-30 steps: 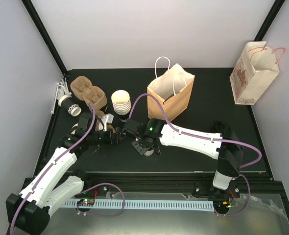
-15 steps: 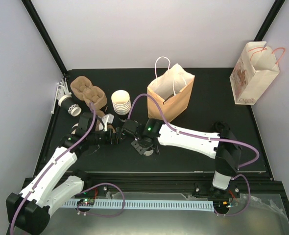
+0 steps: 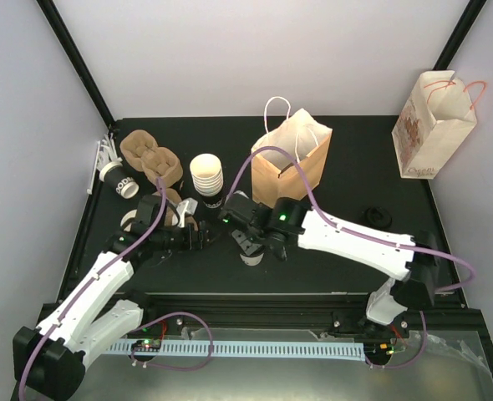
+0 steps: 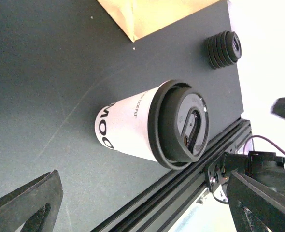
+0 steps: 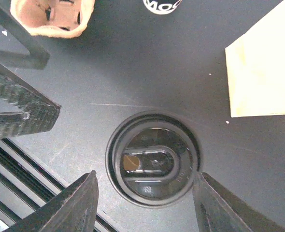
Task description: Pack the takeout coffee
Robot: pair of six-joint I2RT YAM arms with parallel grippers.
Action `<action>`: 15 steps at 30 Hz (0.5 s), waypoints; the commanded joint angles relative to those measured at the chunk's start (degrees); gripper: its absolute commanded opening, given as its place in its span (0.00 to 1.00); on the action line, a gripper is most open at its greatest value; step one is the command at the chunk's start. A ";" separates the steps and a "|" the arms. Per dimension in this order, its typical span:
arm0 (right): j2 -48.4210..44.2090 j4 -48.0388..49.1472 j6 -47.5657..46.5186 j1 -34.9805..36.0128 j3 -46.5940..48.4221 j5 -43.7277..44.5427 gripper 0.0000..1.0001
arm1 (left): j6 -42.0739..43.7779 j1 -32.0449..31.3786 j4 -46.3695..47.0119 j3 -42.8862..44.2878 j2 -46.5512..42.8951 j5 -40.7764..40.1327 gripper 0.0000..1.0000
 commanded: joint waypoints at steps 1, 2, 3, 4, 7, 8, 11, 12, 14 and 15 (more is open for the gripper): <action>-6.01 4.65 2.07 -1.24 -4.39 2.10 0.57 | -1.80 0.31 5.70 -3.52 -0.83 5.44 0.95; -6.93 5.71 2.43 -2.20 -5.57 0.83 0.57 | -2.55 0.15 6.88 -4.56 -1.18 6.17 0.95; -7.88 6.98 2.71 -3.14 -6.81 -1.06 0.57 | -3.36 -0.06 8.27 -5.39 -1.51 6.83 0.95; -8.98 8.14 3.07 -3.90 -8.13 -1.81 0.57 | -3.98 -0.43 9.49 -6.22 -1.93 7.27 0.95; -11.81 11.16 4.69 -5.02 -11.27 -1.11 0.57 | -5.18 -2.03 11.89 -7.27 -2.86 7.62 0.95; -13.10 12.55 5.19 -5.01 -12.55 -0.19 0.56 | -5.30 -2.49 12.36 -7.37 -3.05 7.59 0.94; -18.52 19.79 5.19 -5.15 -18.06 1.11 0.58 | -5.73 -3.21 13.61 -7.67 -3.74 7.37 0.94; -20.47 22.53 3.84 -5.11 -20.39 0.40 0.59 | -5.87 -3.44 14.07 -7.80 -4.00 7.31 0.94; -24.26 26.52 1.49 -5.14 -24.76 -1.18 0.62 | -5.76 -4.05 14.79 -8.09 -4.72 6.46 0.94; -25.93 28.05 1.12 -5.18 -26.93 -1.24 0.63 | -4.97 -4.49 15.17 -8.24 -5.47 6.08 0.93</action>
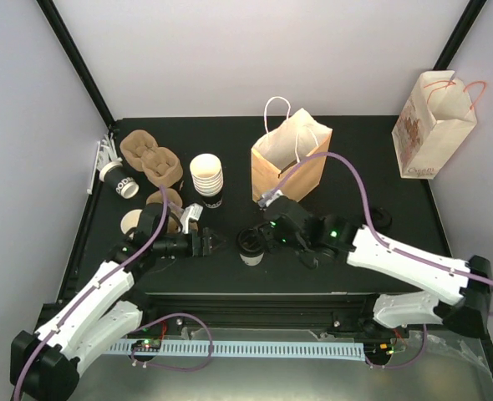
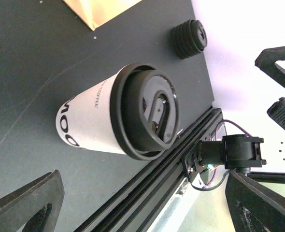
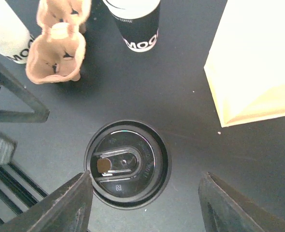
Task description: Pack the takeout coffee
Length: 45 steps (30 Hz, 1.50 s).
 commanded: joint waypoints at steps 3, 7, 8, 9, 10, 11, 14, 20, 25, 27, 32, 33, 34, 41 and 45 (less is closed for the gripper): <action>-9.95 11.77 -1.74 -2.28 -9.65 -5.05 0.75 | 4.28 -1.78 5.04 -1.33 -5.38 -1.31 0.94; -11.11 13.29 -0.26 -5.44 -12.28 -12.58 0.74 | 1.21 -1.77 7.12 -2.93 -7.67 -4.34 0.87; -11.30 14.11 0.05 -5.59 -13.07 -13.13 0.73 | -0.26 -1.78 8.57 -3.94 -7.16 -3.38 0.85; -11.37 14.84 0.58 -5.83 -13.67 -14.00 0.72 | -1.59 -1.76 10.23 -4.61 -6.18 -1.81 0.81; -11.24 15.31 1.23 -6.21 -14.07 -14.88 0.71 | -2.71 -1.78 11.82 -5.10 -4.63 0.57 0.79; -10.89 15.82 1.77 -6.76 -14.43 -16.13 0.69 | -3.32 -1.90 13.25 -5.22 -2.92 3.52 0.77; -9.69 17.01 2.96 -7.99 -15.04 -19.75 0.66 | -3.88 -3.03 14.97 -4.75 2.45 6.98 0.70; -8.90 19.68 5.11 -10.39 -16.84 -24.00 0.61 | -2.87 -4.09 15.12 -4.36 2.52 4.47 0.64; -7.27 17.71 3.79 -10.44 -15.63 -23.56 0.59 | -1.50 -4.53 13.61 -4.28 2.51 2.17 0.64; -6.77 15.94 1.03 -10.40 -14.20 -23.48 0.59 | -0.93 -4.74 13.11 -4.25 2.95 1.52 0.64; -6.99 11.91 -5.33 -10.36 -11.84 -21.64 0.67 | -0.85 -5.02 13.86 -4.86 3.39 0.73 0.64; -7.24 11.35 -6.35 -10.27 -11.59 -21.09 0.73 | -0.80 -5.00 14.00 -4.93 3.39 0.46 0.64; -7.53 10.91 -7.32 -10.16 -11.40 -20.52 0.78 | -0.64 -5.03 14.14 -4.93 3.47 0.34 0.64; -3.41 4.23 -8.75 -6.92 -5.70 -13.73 0.96 | -0.68 -5.04 14.67 -4.33 5.43 -0.16 0.65; 0.33 0.43 -6.86 -3.67 -1.82 -9.94 1.00 | -0.72 -4.93 14.40 -3.73 6.73 -0.43 0.65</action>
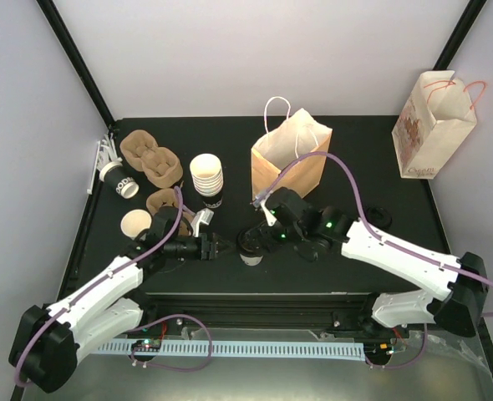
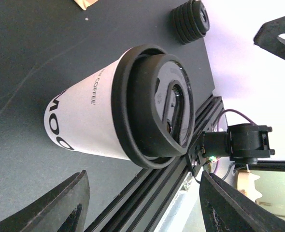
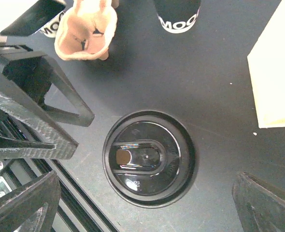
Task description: Pack the takeout coffee
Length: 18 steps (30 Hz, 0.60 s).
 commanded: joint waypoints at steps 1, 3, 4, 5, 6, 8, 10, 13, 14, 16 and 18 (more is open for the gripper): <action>3.37 -5.65 0.93 2.69 4.08 5.66 1.00 | 1.03 -0.18 1.61 1.27 1.15 -0.74 0.65; 4.04 -5.65 1.71 2.95 4.35 5.54 0.97 | 1.26 -0.09 1.49 1.38 1.35 -0.83 0.65; 4.12 -5.15 1.97 2.97 4.07 5.04 0.96 | 1.34 -0.13 1.49 1.45 1.47 -0.86 0.65; 4.20 -4.31 2.25 2.93 3.62 4.28 0.95 | 1.36 -0.07 1.61 1.41 1.57 -0.75 0.65; 4.21 -3.31 2.81 2.94 2.93 3.32 0.94 | 1.36 -0.12 1.85 1.41 1.84 -0.32 0.65; 4.13 -0.82 3.68 2.81 1.45 0.25 0.93 | 1.44 -0.06 2.46 1.43 2.74 1.11 0.64; 4.68 0.14 4.76 2.80 0.71 -0.11 0.91 | 1.25 -0.15 3.20 1.14 3.65 2.09 0.64; 4.98 0.89 6.24 2.15 -0.17 0.05 0.88 | 1.02 -0.23 4.48 0.49 4.36 2.52 0.64; 4.59 1.84 6.60 1.66 -0.96 -0.74 0.86 | 0.94 -0.23 4.80 0.25 4.47 2.61 0.64; 3.39 3.79 7.40 0.30 -2.73 -2.70 0.81 | 0.71 -0.25 5.66 -0.07 4.68 3.06 0.61; 2.24 5.34 7.67 -0.78 -4.13 -4.16 0.73 | 0.58 -0.38 6.24 -0.16 5.20 3.57 0.58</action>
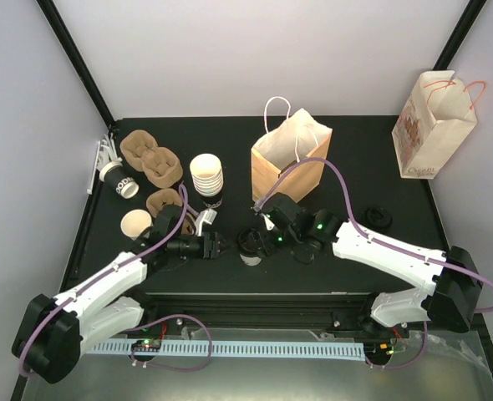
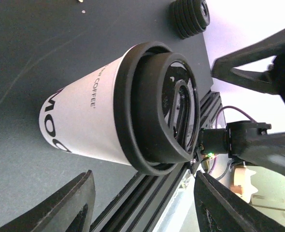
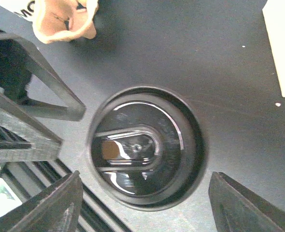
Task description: Pack the takeout coffee
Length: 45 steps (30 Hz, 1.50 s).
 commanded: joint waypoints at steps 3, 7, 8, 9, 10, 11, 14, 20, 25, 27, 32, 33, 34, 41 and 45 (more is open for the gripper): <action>-2.69 5.21 2.06 -2.63 -3.07 -5.18 0.61 | 0.42 -0.48 4.51 -0.26 1.87 2.64 0.54; -2.27 5.23 2.46 -3.10 -3.13 -4.96 0.56 | 0.29 -0.42 4.92 0.04 2.41 2.34 0.51; -2.11 5.26 2.53 -3.36 -3.05 -4.82 0.55 | 0.14 -0.44 4.86 0.20 2.26 1.98 0.50; -1.93 5.26 2.71 -3.59 -2.99 -4.70 0.53 | -0.01 -0.36 4.76 0.33 2.00 1.47 0.49; -1.67 5.17 2.84 -3.97 -2.78 -4.56 0.50 | -0.18 -0.35 4.68 0.43 1.54 0.92 0.48; -1.56 5.09 2.89 -4.23 -2.53 -4.51 0.47 | -0.50 -0.29 4.80 0.51 1.04 0.43 0.48; -0.93 4.46 2.78 -4.73 -1.65 -3.59 0.43 | -1.15 -0.31 5.05 1.06 -0.13 -0.29 0.47; 0.30 4.38 2.18 -5.87 -0.49 -3.88 0.42 | -1.45 -0.27 6.02 2.95 2.32 1.12 0.40; 0.61 6.48 2.50 -7.84 -1.44 -6.64 0.41 | -2.60 -0.31 8.37 3.29 3.74 2.28 0.37; 0.71 7.56 2.53 -8.61 -1.96 -8.06 0.39 | -2.91 -0.29 9.04 3.51 4.06 2.88 0.36; 1.32 8.75 2.56 -9.31 -2.74 -10.05 0.37 | -3.15 -0.30 9.19 4.08 3.93 3.23 0.36; 1.56 8.76 2.57 -9.34 -2.83 -10.23 0.36 | -3.17 -0.25 8.95 4.19 3.79 3.14 0.36; 1.61 8.92 2.55 -9.44 -3.04 -10.40 0.36 | -3.16 -0.28 8.62 4.34 3.69 2.87 0.36; 1.63 9.61 3.10 -9.42 -4.88 -10.77 0.31 | -1.68 -0.64 4.77 6.48 4.68 1.82 0.35; 1.28 9.91 3.72 -9.55 -5.95 -10.65 0.31 | 0.46 -1.28 1.79 8.75 5.77 0.61 0.33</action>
